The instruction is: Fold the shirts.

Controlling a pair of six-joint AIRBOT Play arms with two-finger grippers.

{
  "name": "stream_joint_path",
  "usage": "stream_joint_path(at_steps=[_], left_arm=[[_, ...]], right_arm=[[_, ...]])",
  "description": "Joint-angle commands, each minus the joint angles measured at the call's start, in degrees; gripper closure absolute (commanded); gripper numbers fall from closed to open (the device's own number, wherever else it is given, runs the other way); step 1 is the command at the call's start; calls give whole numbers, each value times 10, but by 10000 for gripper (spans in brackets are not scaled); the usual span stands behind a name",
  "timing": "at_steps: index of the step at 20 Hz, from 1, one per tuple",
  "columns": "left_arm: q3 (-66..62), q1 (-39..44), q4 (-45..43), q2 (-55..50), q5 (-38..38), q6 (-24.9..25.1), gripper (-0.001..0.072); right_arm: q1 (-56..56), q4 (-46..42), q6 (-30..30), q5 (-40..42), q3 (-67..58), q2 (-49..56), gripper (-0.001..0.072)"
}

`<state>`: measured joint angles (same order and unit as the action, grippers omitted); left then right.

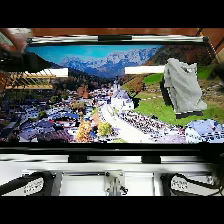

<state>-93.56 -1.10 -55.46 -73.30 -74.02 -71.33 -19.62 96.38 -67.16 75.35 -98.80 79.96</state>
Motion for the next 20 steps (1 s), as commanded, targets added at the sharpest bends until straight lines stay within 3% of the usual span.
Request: stream_joint_path(at_steps=[1, 3, 4, 5, 6, 8, 13, 17, 20], left_arm=[[0, 64, -211, -40, -25, -23, 669], [0, 94, -290, -65, -68, -92, 631], [0, 103, -306, -74, -84, -120, 406], [0, 108, -313, -81, -97, -137, 116], [0, 110, -317, -87, -111, -155, 33], [4, 111, -322, -96, -135, -193, 33], [68, 122, -322, -84, -148, -194, 35], [127, 139, -322, -55, -79, -194, 35], [147, 153, -322, -41, -74, -194, 35]], right_arm=[[104, 5, -45, -92, -47, -37, 57], [195, -17, -43, -24, -47, -24, 57], [239, -36, -44, 31, -47, -4, 57], [273, -44, -53, 75, -47, 18, 57], [301, -43, -65, 107, -47, 42, 57], [336, -41, -65, 123, -47, 78, 56], [363, -26, -75, 86, -47, 104, 57], [362, -24, -75, 69, -47, 105, 57], [362, -24, -75, 66, -47, 104, 57]])
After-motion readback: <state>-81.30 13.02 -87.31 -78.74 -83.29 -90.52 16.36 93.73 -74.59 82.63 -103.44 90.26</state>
